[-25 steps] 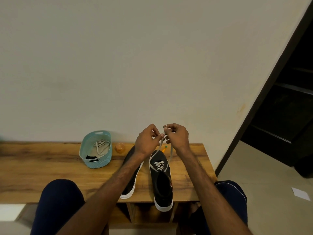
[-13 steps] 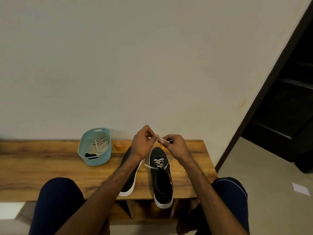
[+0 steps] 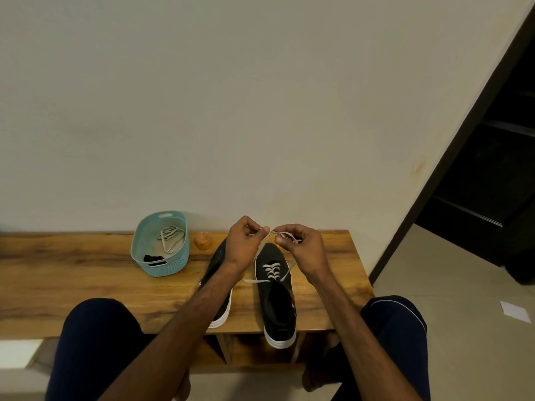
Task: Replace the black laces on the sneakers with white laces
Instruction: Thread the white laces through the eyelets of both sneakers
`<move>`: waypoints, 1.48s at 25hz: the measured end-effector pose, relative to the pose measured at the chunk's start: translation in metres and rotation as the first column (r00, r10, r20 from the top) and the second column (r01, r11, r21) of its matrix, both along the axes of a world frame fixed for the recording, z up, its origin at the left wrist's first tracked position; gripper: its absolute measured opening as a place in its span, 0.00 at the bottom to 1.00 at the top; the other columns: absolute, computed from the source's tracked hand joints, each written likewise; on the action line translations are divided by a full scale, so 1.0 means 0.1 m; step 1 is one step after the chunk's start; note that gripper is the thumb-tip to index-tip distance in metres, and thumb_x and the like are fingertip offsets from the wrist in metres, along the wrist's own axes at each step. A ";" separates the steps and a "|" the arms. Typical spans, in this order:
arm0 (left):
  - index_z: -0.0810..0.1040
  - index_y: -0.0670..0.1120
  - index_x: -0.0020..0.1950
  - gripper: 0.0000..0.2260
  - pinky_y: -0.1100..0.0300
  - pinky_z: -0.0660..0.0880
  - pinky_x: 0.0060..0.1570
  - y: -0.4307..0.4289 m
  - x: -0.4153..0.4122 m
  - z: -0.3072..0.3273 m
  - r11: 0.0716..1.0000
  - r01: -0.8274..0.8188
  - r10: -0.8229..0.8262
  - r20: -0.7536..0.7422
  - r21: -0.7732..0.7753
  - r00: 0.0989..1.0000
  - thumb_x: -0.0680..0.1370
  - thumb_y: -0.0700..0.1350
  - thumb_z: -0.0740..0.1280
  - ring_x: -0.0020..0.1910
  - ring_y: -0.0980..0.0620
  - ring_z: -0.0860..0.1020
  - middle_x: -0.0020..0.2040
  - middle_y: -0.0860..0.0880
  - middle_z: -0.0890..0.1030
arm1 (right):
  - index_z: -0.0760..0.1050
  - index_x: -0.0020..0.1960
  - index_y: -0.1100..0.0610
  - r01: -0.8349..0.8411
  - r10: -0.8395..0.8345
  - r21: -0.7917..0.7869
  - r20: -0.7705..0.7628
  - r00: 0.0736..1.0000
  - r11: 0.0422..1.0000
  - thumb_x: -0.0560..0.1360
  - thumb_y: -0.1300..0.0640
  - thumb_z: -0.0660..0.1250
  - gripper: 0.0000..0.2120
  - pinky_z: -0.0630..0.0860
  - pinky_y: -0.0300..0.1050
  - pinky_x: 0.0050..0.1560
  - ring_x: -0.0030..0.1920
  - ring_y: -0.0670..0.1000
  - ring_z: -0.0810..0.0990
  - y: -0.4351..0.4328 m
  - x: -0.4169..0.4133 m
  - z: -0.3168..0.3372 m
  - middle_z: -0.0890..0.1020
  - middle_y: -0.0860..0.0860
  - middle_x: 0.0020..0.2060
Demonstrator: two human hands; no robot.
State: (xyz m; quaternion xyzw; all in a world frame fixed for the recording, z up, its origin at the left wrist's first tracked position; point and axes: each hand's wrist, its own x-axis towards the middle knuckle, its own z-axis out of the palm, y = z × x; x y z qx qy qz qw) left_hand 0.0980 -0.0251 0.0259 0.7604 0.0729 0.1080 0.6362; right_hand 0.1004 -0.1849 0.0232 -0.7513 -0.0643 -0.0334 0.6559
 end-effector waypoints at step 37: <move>0.78 0.53 0.52 0.03 0.64 0.72 0.42 -0.03 -0.25 -1.12 0.702 0.220 -0.112 -0.200 0.677 0.973 0.80 0.46 0.66 0.47 0.58 0.77 0.47 0.57 0.80 | 0.80 0.50 0.53 -0.365 0.206 -0.678 -0.306 0.929 0.638 0.77 0.51 0.70 0.07 0.79 0.52 0.48 0.44 0.50 0.80 -0.28 0.12 -0.99 0.83 0.50 0.44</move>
